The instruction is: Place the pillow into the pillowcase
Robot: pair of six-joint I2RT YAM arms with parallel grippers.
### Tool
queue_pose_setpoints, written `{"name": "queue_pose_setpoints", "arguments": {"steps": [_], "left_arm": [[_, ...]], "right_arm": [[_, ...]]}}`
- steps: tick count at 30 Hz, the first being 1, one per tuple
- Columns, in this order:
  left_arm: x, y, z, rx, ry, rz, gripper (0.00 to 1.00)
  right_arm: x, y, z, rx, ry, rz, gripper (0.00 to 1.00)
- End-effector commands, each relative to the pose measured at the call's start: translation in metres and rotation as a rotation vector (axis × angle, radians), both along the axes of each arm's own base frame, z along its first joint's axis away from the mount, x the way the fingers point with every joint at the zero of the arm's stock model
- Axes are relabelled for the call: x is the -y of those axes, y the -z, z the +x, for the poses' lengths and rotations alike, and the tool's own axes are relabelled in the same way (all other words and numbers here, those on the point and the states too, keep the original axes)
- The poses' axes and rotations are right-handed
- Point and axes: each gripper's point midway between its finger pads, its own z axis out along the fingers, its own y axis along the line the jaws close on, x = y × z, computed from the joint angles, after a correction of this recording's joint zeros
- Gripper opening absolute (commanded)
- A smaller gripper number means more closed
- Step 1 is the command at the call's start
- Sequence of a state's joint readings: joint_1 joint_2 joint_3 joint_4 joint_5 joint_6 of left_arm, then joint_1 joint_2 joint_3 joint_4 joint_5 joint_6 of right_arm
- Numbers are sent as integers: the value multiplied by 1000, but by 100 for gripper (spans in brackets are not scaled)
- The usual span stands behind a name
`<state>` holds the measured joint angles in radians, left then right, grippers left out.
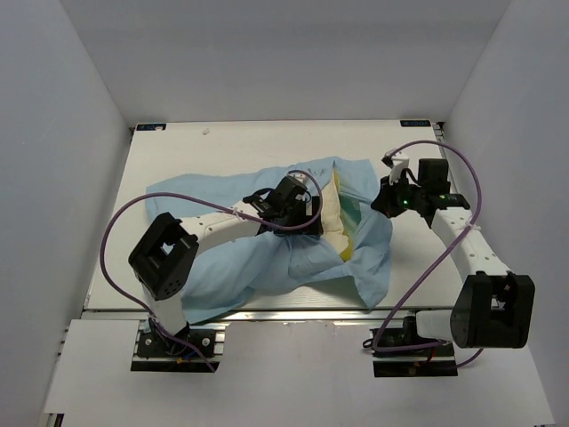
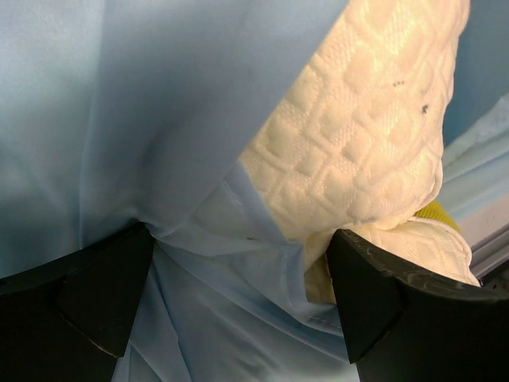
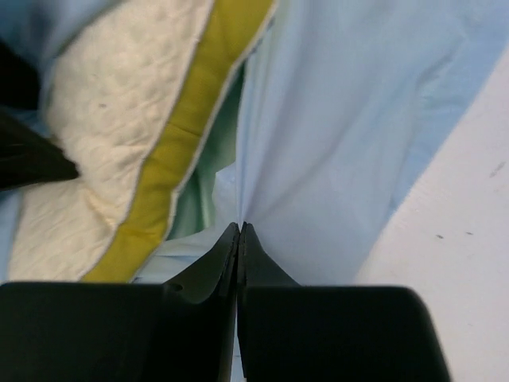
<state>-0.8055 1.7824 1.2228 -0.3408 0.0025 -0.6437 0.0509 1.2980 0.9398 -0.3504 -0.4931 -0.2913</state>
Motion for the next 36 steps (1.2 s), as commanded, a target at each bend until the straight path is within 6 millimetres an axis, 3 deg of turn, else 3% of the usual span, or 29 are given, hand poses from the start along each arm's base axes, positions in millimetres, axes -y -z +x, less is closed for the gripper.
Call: {"name": "queue_pose_setpoints", "arguments": {"steps": [1, 7, 12, 15, 19, 25, 30, 32, 36], "left_arm": [[-21, 32, -4, -66, -12, 111, 98], [-13, 28, 17, -69, -57, 63, 98], [19, 4, 36, -56, -42, -63, 98], [35, 3, 46, -72, -52, -98, 98], [39, 18, 57, -91, -111, -87, 98], [38, 36, 67, -112, -149, -82, 98], [22, 52, 73, -138, -187, -62, 98], [16, 57, 72, -152, -194, -56, 98], [11, 39, 73, -124, -180, -105, 98]], "right_arm": [[-3, -40, -11, 56, -73, 122, 0], [-43, -48, -62, -61, -325, 334, 0], [-73, -48, -89, -89, -457, 354, 0], [-92, -64, -99, -103, -522, 404, 0], [-110, -98, -105, -146, -613, 525, 0], [-117, -148, -105, -152, -709, 638, 0], [-100, -175, -94, -167, -713, 733, 0], [-94, -174, -86, -134, -664, 714, 0], [-83, -147, -69, -89, -554, 591, 0]]}}
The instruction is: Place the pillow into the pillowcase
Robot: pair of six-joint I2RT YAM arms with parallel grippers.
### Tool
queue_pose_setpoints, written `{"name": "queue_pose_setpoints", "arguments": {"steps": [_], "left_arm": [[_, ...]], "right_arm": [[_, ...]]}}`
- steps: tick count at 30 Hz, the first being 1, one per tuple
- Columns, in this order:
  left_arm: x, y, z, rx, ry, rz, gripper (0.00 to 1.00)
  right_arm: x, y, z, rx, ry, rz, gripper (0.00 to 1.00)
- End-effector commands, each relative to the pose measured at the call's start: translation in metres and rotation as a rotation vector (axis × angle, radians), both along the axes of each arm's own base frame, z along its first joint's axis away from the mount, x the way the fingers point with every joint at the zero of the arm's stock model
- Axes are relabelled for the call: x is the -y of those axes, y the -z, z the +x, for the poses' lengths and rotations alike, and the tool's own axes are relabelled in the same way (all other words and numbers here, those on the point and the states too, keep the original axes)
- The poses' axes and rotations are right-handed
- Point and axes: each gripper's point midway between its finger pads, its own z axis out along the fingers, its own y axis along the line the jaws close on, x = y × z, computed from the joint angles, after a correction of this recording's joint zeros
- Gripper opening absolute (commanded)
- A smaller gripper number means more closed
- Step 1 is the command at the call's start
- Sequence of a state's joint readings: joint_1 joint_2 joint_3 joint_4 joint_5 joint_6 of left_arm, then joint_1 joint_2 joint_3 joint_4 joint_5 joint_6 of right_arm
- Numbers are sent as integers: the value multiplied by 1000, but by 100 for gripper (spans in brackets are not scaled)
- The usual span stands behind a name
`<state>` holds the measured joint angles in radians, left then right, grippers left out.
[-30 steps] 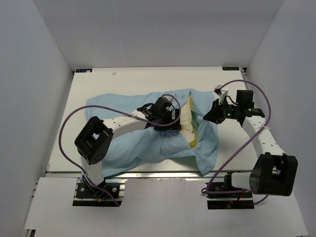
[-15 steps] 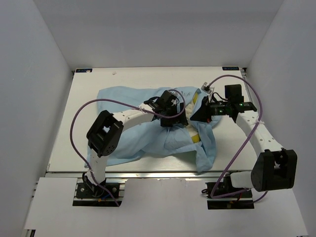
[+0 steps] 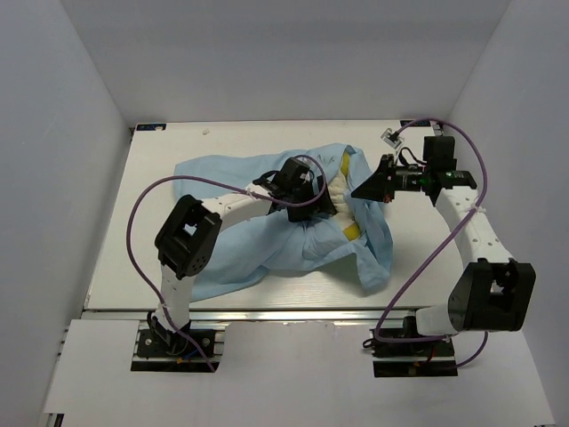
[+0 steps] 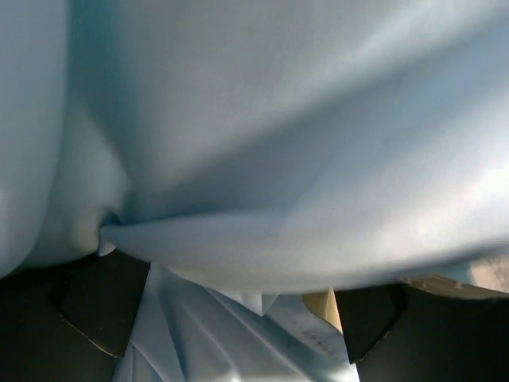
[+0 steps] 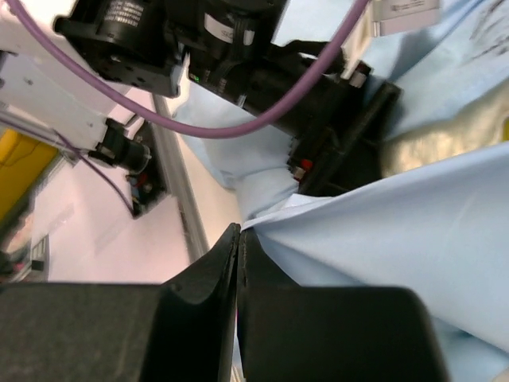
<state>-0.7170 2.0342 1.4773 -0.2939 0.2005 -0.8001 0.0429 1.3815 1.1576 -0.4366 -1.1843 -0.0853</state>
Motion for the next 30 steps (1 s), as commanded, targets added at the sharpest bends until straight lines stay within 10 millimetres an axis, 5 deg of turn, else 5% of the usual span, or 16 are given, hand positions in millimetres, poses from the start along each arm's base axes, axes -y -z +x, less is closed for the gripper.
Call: {"name": "queue_pose_setpoints", "arguments": {"steps": [1, 4, 6, 9, 11, 14, 19, 20, 21, 23, 27, 30], "left_arm": [[-36, 12, 18, 52, -99, 80, 98], [-44, -16, 24, 128, -122, 88, 98], [-55, -18, 34, 147, -167, 153, 98], [-59, 7, 48, 74, -219, 184, 98], [-60, 36, 55, -16, -267, 188, 98], [-52, 43, 72, -63, -342, 135, 98], [-36, 26, 106, -85, -447, 42, 98], [-36, 35, 105, -112, -448, 60, 98], [-34, 30, 111, -103, -452, 48, 98], [-30, 22, 114, -92, -455, 31, 98], [-51, 10, 115, -67, -493, 24, 98], [-78, 27, 115, -109, -530, 21, 98]], "right_arm": [[-1, -20, -27, 70, -125, 21, 0], [10, -13, -38, 7, -149, 78, 0], [11, -28, -42, 53, -179, 100, 0], [7, -33, -42, 55, -195, 99, 0], [-5, -36, -50, 59, -247, 92, 0], [-18, -35, -56, 44, -296, 88, 0], [-52, -18, -81, 61, -395, -28, 0], [-56, -2, -90, -58, -364, -58, 0], [-62, -4, -73, 114, -306, -103, 0], [-69, 6, -78, 126, -282, -115, 0], [-74, -23, -78, 147, -342, -64, 0], [-73, -37, -86, 154, -365, -28, 0]]}}
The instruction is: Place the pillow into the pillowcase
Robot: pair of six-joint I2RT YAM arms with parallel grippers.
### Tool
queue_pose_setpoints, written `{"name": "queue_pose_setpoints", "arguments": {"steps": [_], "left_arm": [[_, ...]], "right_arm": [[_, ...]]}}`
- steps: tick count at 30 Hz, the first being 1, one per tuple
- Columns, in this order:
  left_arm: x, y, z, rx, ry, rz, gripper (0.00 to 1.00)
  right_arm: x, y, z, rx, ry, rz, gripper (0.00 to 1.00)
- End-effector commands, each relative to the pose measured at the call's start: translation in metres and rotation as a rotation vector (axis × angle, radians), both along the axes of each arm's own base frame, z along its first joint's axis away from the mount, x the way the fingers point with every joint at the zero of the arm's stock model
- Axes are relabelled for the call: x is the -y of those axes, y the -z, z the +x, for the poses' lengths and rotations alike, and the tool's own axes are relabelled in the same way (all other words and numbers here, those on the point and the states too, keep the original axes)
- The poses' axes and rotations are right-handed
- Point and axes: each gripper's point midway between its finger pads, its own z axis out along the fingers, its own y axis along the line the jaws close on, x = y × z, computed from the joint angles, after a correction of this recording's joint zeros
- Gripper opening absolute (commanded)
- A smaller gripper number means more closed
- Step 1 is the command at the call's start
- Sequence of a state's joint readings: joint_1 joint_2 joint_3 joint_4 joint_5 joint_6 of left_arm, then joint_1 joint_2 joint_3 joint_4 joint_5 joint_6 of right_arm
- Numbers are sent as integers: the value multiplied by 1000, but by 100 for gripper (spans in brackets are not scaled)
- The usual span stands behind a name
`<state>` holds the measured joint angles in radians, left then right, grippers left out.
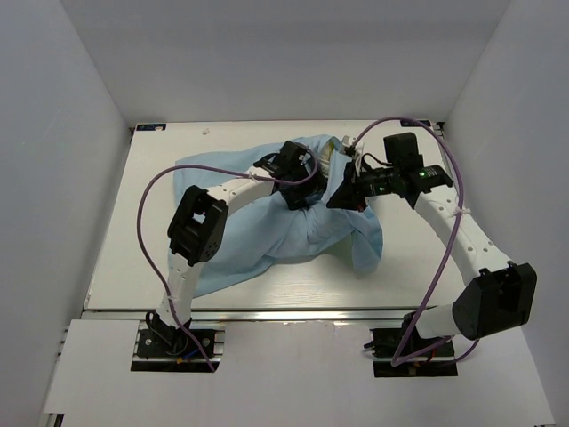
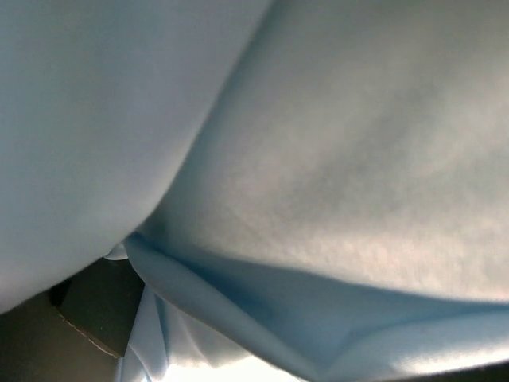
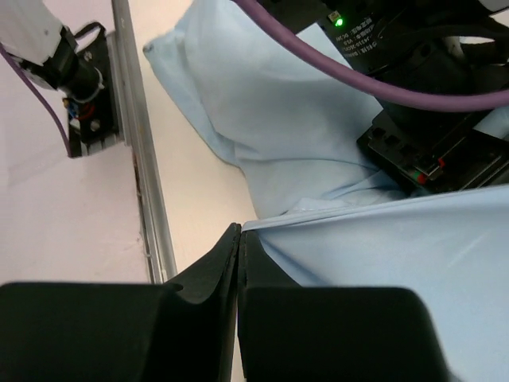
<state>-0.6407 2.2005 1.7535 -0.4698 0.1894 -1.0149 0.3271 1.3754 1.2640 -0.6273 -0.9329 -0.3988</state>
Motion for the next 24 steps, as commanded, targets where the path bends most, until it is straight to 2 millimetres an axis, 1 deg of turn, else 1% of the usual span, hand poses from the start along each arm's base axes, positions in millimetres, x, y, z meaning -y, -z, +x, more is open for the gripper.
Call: {"name": "queue_pose_setpoints", "arguments": {"steps": [1, 3, 4, 5, 7, 8, 10, 11, 12, 13, 14, 15, 16, 17, 18, 19, 20, 21, 22, 23, 24], "left_arm": [[-80, 28, 60, 30, -284, 72, 98], [-84, 35, 59, 16, -280, 81, 98], [-83, 37, 60, 20, -271, 80, 98], [-80, 37, 60, 22, -262, 69, 98], [-71, 35, 57, 14, -227, 28, 98], [-65, 28, 60, 36, -213, -3, 98], [-51, 19, 57, 71, -146, -46, 98], [-46, 8, 54, 93, -113, -68, 98], [-37, 6, 43, 98, -44, -83, 98], [-31, -1, 39, 122, -6, -105, 98], [-27, -17, 33, 151, 31, -131, 98], [-21, -15, 16, 166, 113, -150, 98], [-20, -19, 7, 181, 147, -160, 98], [-20, -38, -2, 222, 182, -183, 98], [-18, -43, -14, 253, 235, -185, 98], [-23, -35, -31, 233, 270, -189, 98], [-24, -37, -40, 237, 293, -193, 98], [-25, -51, -51, 270, 329, -200, 98], [-30, -41, -66, 242, 348, -189, 98], [-31, -53, -76, 266, 368, -195, 98], [-30, -55, -83, 272, 382, -201, 98]], "right_arm": [[-19, -54, -55, -129, -184, 188, 0], [-19, -63, -63, -129, -215, 222, 0], [-21, -67, -61, -136, -210, 234, 0], [-22, -65, -59, -144, -202, 234, 0], [-24, -53, -50, -168, -167, 214, 0], [-25, -44, -42, -190, -146, 200, 0], [-27, -27, -26, -191, -93, 156, 0], [-26, -10, -6, -168, -13, 94, 0], [-24, -3, 7, -151, 36, 70, 0], [-22, 5, 19, -134, 88, 44, 0], [-17, 14, 42, -89, 178, 7, 0], [-11, 18, 55, -73, 223, -7, 0], [-6, 19, 67, -49, 269, -19, 0], [3, 21, 86, -8, 358, -47, 0], [15, 21, 98, 16, 419, -57, 0], [24, 23, 106, 37, 470, -73, 0], [37, 26, 119, 73, 547, -105, 0], [48, 25, 128, 121, 581, -124, 0], [56, 31, 131, 142, 604, -159, 0], [67, 39, 137, 180, 635, -216, 0], [71, 44, 138, 190, 642, -238, 0]]}}
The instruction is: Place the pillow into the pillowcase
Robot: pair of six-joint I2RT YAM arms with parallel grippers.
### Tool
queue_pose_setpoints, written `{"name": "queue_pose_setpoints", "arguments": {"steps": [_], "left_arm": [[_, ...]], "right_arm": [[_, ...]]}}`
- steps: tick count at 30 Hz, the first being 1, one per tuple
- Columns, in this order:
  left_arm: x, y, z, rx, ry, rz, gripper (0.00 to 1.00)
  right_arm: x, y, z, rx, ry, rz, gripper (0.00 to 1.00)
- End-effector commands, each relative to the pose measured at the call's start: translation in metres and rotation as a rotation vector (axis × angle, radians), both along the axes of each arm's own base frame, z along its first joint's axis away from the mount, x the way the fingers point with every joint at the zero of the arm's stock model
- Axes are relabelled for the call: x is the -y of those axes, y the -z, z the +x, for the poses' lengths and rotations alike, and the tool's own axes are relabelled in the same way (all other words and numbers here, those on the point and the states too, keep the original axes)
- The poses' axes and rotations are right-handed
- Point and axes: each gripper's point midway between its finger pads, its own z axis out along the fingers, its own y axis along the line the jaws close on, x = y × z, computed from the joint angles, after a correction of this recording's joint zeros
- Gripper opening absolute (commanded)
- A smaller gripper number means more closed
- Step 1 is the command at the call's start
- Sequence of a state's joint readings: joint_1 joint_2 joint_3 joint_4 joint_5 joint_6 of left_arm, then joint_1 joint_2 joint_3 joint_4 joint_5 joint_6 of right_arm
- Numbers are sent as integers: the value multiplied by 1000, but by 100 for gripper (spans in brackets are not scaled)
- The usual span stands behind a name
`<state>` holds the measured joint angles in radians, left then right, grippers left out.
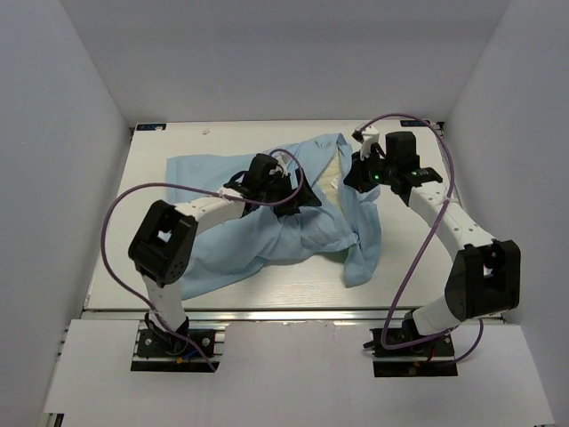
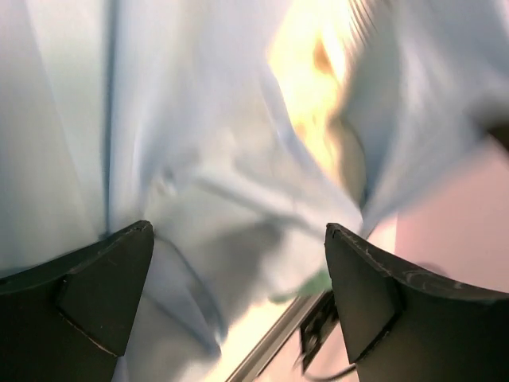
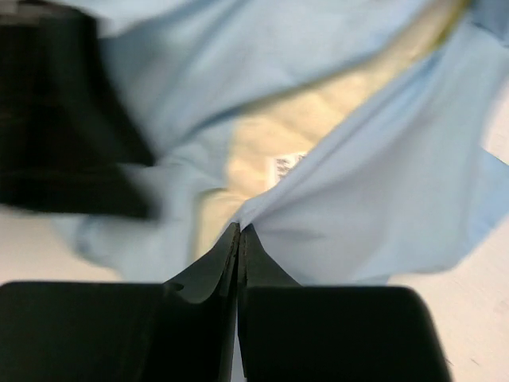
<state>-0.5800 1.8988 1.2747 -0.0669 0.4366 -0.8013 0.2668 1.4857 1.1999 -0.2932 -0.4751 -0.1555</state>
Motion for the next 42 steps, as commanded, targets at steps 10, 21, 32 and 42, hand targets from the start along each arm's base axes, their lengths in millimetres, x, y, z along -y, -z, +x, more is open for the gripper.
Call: {"name": "queue_pose_setpoints", "arguments": {"steps": [10, 21, 32, 42], "left_arm": [[5, -53, -72, 125, 179, -18, 98], [4, -116, 46, 409, -15, 267, 98], [43, -69, 103, 437, 65, 355, 98], [41, -20, 121, 413, 14, 433, 98]], "right_arm": [[4, 54, -33, -94, -166, -90, 3], [56, 30, -26, 2, 16, -111, 52], [95, -7, 36, -63, 174, 95, 57], [56, 15, 97, -150, 139, 148, 62]]}}
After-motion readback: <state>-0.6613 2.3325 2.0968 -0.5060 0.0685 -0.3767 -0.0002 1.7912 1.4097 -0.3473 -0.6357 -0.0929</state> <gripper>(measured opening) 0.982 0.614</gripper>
